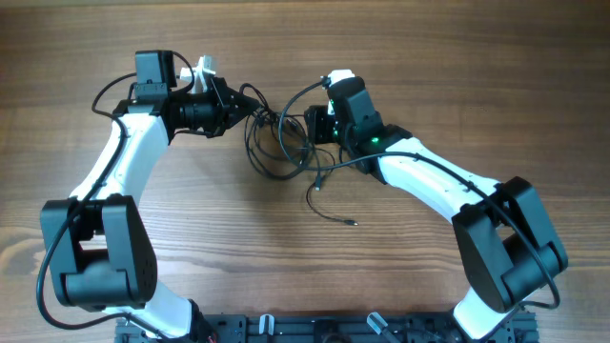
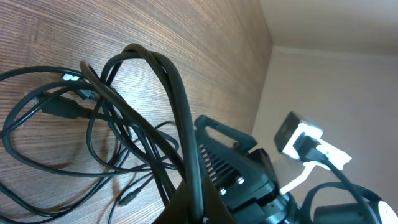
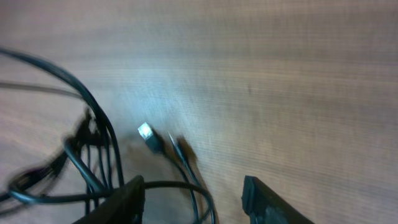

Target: Untangle cables

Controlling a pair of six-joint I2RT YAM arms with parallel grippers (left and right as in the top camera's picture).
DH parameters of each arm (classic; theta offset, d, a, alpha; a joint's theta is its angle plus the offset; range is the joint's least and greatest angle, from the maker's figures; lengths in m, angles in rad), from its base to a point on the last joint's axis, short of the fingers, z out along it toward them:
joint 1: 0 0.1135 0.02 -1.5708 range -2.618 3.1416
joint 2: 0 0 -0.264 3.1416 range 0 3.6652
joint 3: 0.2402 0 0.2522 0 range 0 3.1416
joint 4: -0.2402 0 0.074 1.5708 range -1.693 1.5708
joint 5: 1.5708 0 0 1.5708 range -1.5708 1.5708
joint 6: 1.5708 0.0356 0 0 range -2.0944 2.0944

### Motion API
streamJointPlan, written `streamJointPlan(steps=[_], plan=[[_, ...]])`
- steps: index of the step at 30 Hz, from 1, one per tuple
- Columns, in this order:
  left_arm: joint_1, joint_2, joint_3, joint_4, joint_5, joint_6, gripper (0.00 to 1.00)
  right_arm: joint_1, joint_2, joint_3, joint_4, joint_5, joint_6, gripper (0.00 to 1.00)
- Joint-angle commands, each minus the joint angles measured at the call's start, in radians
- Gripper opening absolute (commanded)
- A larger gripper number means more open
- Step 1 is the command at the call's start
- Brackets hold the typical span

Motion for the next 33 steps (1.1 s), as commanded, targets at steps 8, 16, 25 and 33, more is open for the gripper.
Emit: streamJointPlan(steps=[8, 16, 25, 33], plan=[[-0.001, -0.026, -0.005, 0.002, 0.001, -0.005, 0.04, -0.010, 0.025, -0.001, -0.091, -0.097, -0.098, 0.57], [-0.001, -0.026, -0.005, 0.002, 0.001, -0.006, 0.04, -0.008, 0.026, -0.001, -0.142, -0.117, -0.097, 0.52], [-0.001, -0.026, -0.005, 0.003, 0.002, -0.006, 0.04, -0.002, 0.063, -0.001, -0.093, -0.116, -0.059, 0.51], [0.000, -0.026, -0.005, 0.003, 0.001, -0.006, 0.04, 0.001, 0.108, -0.001, -0.013, -0.105, -0.041, 0.51]])
